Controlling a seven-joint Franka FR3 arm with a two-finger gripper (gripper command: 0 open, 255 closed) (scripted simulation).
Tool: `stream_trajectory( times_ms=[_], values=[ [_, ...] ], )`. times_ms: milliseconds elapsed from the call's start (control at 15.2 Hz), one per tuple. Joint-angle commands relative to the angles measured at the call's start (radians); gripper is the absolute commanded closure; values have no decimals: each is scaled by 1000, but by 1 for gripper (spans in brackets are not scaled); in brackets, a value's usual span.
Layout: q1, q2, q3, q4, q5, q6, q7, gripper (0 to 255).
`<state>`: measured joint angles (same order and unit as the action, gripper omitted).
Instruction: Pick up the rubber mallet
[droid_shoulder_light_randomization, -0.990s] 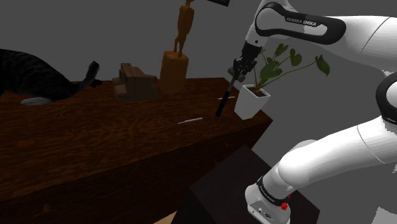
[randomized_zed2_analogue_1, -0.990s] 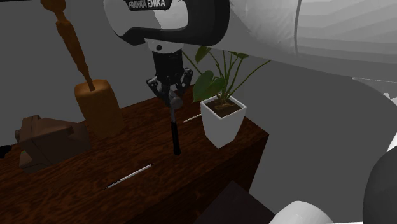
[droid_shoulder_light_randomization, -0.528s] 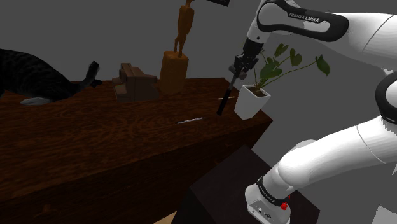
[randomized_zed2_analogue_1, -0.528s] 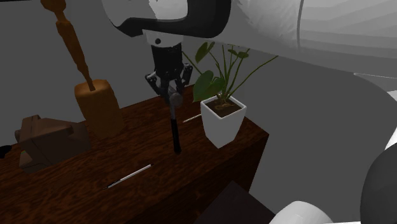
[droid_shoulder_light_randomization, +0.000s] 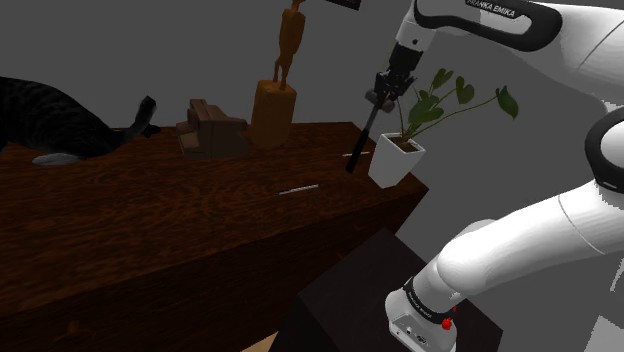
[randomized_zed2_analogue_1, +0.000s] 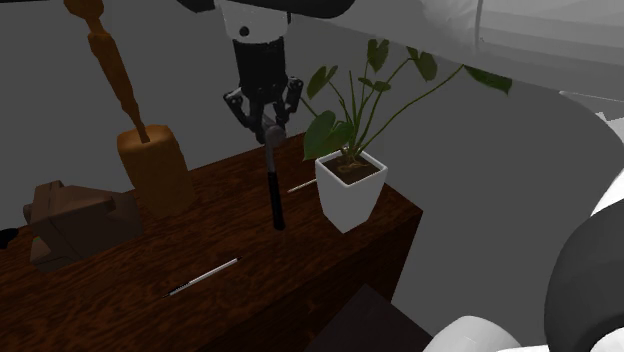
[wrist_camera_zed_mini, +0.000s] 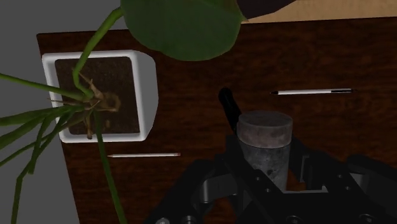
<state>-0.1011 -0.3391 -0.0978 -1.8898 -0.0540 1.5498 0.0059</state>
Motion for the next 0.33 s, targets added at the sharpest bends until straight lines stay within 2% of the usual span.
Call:
stream_trajectory(
  times_ms=[0,264],
  values=[
    [0,7,0,33,1,-26,-1,255],
    [1,17,1,72,1,-56,-2,255]
  ],
)
